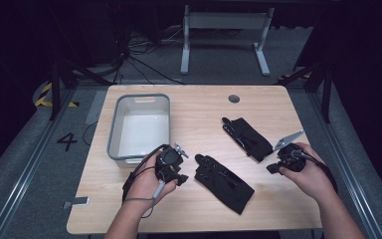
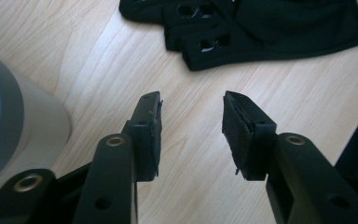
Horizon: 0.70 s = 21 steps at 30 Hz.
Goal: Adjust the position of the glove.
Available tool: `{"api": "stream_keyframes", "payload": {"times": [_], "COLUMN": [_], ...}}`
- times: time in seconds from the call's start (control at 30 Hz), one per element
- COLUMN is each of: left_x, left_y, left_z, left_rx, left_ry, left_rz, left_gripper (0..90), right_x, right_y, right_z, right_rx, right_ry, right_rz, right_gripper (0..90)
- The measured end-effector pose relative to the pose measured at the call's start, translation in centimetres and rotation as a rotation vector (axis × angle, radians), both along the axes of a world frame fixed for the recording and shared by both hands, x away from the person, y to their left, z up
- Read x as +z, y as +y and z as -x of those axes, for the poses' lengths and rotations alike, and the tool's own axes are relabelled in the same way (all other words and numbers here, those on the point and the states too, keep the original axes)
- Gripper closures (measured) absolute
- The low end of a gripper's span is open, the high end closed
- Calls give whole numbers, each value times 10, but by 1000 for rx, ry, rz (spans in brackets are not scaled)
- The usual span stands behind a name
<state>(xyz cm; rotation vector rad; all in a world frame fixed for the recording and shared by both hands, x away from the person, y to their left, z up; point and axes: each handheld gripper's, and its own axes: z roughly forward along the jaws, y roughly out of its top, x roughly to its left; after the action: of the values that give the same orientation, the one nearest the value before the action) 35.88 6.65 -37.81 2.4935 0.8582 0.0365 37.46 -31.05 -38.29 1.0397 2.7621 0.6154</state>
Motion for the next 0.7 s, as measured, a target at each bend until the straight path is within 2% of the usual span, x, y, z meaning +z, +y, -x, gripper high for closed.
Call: {"api": "stream_keyframes", "payload": {"times": [0.1,0.2,0.27,0.4,0.5,0.57,0.7], "left_x": [1,1,0,2,2,2,2], "left_y": [-2,-5,-8,-11,-15,-17,-21], "left_z": [1,1,1,0,-1,-2,-4], "left_rx": [-9,-27,-55,-64,-72,-72,-76], "left_ry": [1,1,8,8,17,16,25], "left_rz": [2,0,-18,-10,-11,-11,-4], "left_gripper": [606,664,700,813,897,899,900], "right_x": [2,3,4,2,0,0,-4], "right_y": [3,4,8,14,21,23,38], "right_z": [3,5,10,14,19,21,29], "right_rx": [12,17,40,66,90,92,140], "right_ry": [1,-1,1,9,9,12,29], "right_rz": [-12,-10,-23,-45,-43,-45,-57], "right_gripper": [900,900,900,900,900,900,900]}}
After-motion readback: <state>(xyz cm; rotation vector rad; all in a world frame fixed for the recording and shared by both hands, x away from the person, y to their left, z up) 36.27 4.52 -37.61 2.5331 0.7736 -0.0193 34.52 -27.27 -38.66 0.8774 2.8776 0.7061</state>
